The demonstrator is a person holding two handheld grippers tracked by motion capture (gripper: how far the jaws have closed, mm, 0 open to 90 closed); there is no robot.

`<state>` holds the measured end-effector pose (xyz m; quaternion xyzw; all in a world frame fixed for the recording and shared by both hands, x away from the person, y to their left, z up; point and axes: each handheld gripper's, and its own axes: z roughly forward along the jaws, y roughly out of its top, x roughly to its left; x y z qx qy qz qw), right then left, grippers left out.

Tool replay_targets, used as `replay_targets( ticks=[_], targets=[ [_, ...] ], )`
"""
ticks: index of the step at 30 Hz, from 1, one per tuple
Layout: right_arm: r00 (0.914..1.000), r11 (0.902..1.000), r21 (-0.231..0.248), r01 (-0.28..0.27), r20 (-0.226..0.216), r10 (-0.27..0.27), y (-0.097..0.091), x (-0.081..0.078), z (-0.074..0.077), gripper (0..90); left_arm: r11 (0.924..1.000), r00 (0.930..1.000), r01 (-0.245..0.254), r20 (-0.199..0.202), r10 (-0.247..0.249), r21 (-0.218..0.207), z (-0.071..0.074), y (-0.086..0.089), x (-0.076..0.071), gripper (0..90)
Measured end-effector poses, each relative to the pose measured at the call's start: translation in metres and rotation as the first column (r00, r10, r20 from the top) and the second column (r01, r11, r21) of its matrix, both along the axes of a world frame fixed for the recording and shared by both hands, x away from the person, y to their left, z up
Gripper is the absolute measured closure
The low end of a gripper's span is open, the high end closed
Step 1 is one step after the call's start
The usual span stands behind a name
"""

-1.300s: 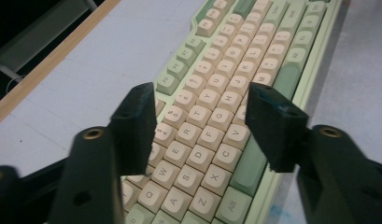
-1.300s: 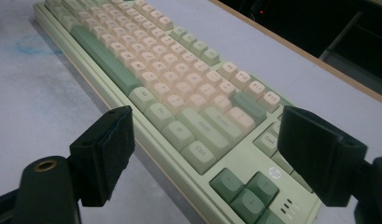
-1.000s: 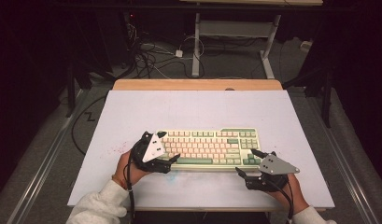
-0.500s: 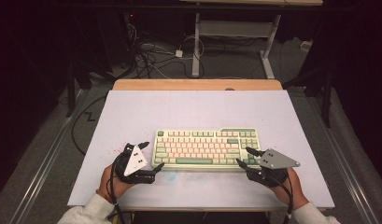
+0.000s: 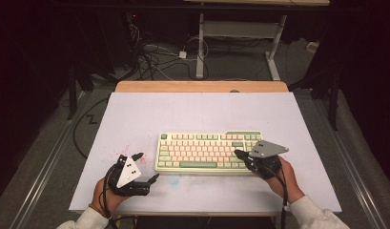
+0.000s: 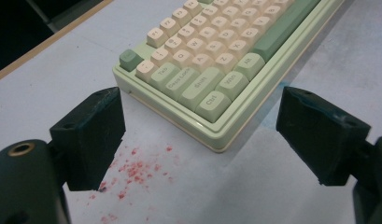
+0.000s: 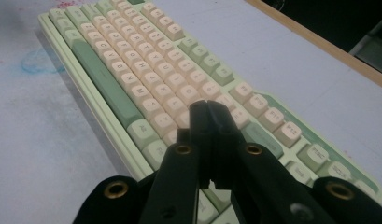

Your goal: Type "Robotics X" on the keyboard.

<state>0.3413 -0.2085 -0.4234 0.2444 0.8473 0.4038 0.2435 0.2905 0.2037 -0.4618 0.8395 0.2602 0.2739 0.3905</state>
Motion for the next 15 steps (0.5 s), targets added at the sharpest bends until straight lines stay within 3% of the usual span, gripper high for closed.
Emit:
replay_targets(
  ticks=[15],
  targets=[
    [0.9979,0.9953,-0.085,-0.046,-0.051,0.041,0.053,0.037,-0.012,90.0,1.0000,0.9996,0.009,-0.028,-0.009,0.000,-0.005,-0.002,0.003,14.7]
  ],
)
